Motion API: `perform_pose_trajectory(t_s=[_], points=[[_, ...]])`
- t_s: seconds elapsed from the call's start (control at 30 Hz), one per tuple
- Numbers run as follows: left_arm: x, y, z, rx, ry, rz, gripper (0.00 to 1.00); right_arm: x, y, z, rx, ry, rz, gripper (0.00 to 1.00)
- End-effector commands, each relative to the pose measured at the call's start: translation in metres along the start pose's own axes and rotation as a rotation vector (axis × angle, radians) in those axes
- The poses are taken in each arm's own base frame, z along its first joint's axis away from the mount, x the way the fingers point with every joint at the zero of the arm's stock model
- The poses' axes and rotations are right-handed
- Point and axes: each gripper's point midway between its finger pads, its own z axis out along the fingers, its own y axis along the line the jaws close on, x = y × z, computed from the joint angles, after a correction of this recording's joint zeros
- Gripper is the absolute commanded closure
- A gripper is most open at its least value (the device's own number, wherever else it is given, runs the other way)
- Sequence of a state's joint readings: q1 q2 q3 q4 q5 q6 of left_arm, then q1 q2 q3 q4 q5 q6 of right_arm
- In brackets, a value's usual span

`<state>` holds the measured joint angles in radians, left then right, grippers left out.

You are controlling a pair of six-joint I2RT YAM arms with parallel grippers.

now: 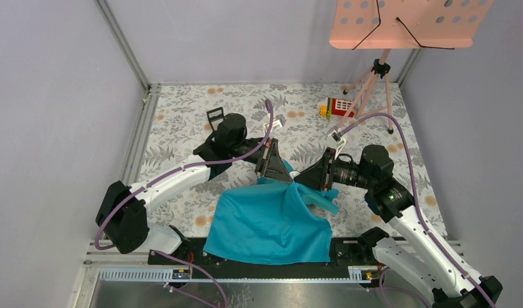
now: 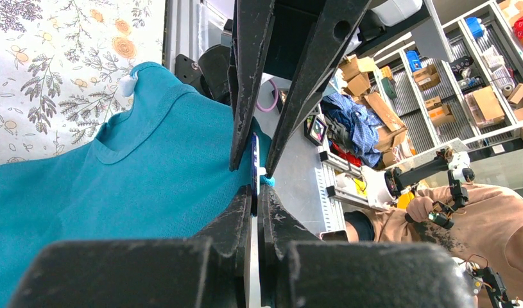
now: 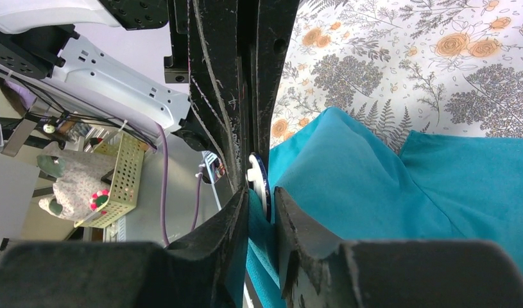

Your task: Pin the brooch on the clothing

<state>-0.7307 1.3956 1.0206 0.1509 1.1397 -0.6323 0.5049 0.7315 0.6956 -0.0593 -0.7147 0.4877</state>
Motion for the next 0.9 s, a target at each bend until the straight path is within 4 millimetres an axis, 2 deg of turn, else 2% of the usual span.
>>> perform_pose_trajectory(t_s=[0.0,0.87], points=[[-0.002,-0.029,-0.002,0.101,0.025,0.099,1.0,-0.004,-0.023,0.002,0.123,-0.003,-0.015,0.74],[0.0,-0.027,0.001,0.104,0.035,0.089,1.0,-0.002,-0.057,0.004,0.296,-0.002,0.051,0.83]])
